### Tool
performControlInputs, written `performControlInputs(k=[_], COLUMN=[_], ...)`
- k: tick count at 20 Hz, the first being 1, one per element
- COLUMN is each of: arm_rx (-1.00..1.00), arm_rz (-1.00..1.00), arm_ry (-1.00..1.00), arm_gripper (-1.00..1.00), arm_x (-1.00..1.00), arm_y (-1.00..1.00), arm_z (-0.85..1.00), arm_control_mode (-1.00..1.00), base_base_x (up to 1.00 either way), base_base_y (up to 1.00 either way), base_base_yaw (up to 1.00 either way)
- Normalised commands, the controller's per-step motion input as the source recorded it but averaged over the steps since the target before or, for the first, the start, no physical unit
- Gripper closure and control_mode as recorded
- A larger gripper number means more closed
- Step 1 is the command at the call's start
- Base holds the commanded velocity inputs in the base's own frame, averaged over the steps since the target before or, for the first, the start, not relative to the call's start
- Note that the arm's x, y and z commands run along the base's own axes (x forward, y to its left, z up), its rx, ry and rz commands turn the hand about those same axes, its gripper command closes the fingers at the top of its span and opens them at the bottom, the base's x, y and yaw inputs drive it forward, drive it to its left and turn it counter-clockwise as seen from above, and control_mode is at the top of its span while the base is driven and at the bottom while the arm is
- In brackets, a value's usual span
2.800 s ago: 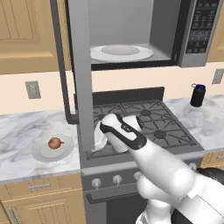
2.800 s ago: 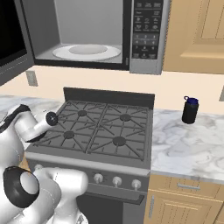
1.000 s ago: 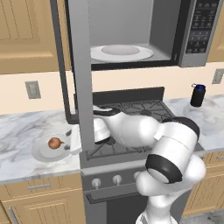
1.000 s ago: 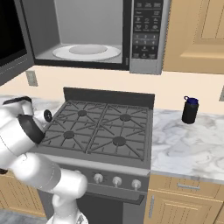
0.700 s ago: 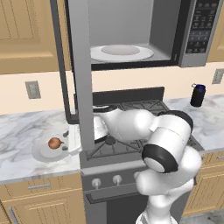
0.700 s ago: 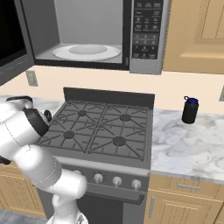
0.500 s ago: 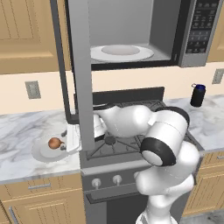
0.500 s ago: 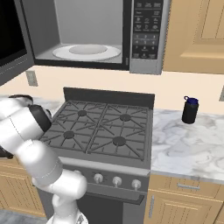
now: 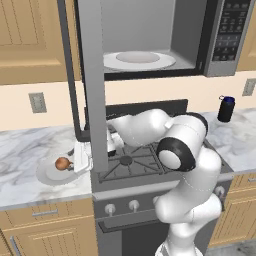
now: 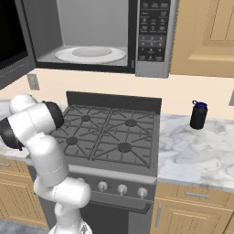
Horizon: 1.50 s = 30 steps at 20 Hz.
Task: Pick the onion from the counter and place it in the microwave.
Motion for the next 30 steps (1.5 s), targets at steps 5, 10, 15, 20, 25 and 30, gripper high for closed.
performControlInputs(k=[5, 10, 15, 20, 25, 30], arm_rx=[0.00, 0.00, 0.00, 0.00, 0.00, 0.00], arm_rz=[0.01, 0.01, 0.00, 0.00, 0.00, 0.00], arm_ry=[0.00, 0.00, 0.00, 0.00, 0.00, 0.00], arm_gripper=[-1.00, -1.00, -1.00, -1.00, -1.00, -1.00], arm_x=[0.26, 0.21, 0.14, 0.15, 0.17, 0.22], arm_y=[0.00, 0.01, 0.09, 0.28, 0.22, 0.09], arm_z=[-0.29, -0.21, -0.09, -0.07, 0.00, -0.01], arm_control_mode=[-1.00, -1.00, -1.00, -1.00, -1.00, -1.00], base_base_x=[0.00, 0.00, 0.00, 0.00, 0.00, 0.00], base_base_y=[0.00, 0.00, 0.00, 0.00, 0.00, 0.00], base_base_yaw=[0.00, 0.00, 0.00, 0.00, 0.00, 0.00])
